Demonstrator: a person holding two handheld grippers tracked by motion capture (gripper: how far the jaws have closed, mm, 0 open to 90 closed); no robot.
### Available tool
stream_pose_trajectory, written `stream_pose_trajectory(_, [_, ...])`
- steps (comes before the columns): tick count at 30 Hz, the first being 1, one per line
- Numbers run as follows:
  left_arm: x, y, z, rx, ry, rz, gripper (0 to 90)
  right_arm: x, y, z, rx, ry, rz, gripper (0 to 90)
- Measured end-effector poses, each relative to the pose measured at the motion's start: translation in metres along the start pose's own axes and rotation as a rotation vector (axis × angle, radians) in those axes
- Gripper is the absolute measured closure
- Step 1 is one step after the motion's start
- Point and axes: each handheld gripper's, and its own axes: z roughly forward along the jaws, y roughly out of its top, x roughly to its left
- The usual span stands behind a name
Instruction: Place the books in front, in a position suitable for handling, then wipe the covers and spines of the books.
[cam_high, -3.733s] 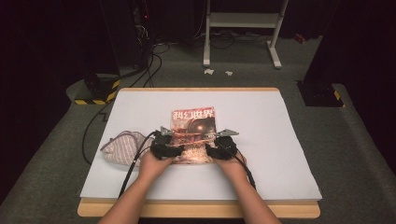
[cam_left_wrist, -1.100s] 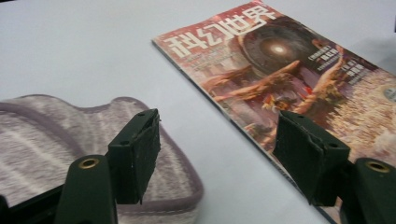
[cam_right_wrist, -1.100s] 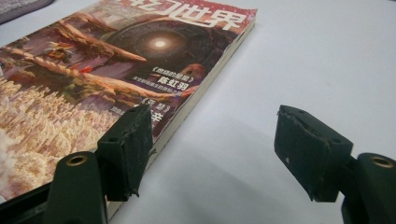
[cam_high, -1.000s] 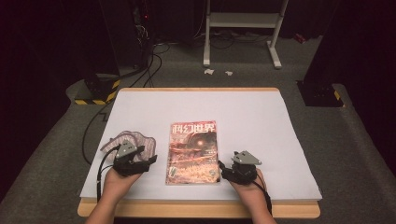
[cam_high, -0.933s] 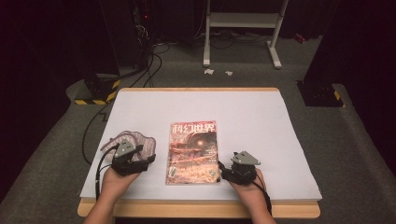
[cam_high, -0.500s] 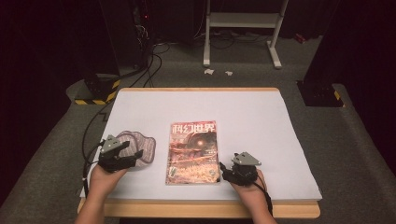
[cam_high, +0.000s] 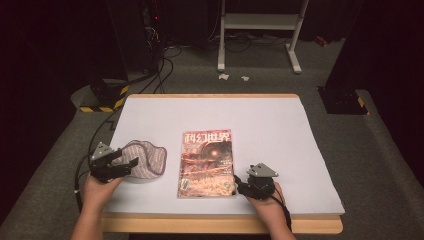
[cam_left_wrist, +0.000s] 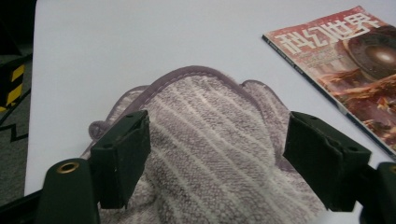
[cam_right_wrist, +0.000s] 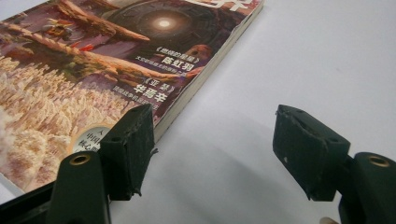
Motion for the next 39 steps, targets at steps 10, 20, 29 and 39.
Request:
stream_pose_trajectory(10, [0.004, -0.008, 0.014, 0.067, 0.000, 0.000, 18.6, 0.001, 0.000, 0.001, 0.008, 0.004, -0.003, 29.8])
stream_pose_trajectory(20, [0.000, -0.013, 0.035, 0.161, -0.031, 0.001, 16.1, 0.002, 0.000, 0.001, 0.006, 0.003, -0.008, 29.8])
stream_pose_trajectory(29, [-0.010, -0.015, 0.039, 0.179, 0.043, 0.083, 35.2, 0.003, 0.001, 0.002, 0.010, -0.007, 0.008, 29.8])
stream_pose_trajectory(39, [-0.014, -0.017, 0.037, 0.167, 0.019, 0.105, 53.8, 0.006, 0.001, 0.001, 0.002, 0.012, -0.010, 29.8])
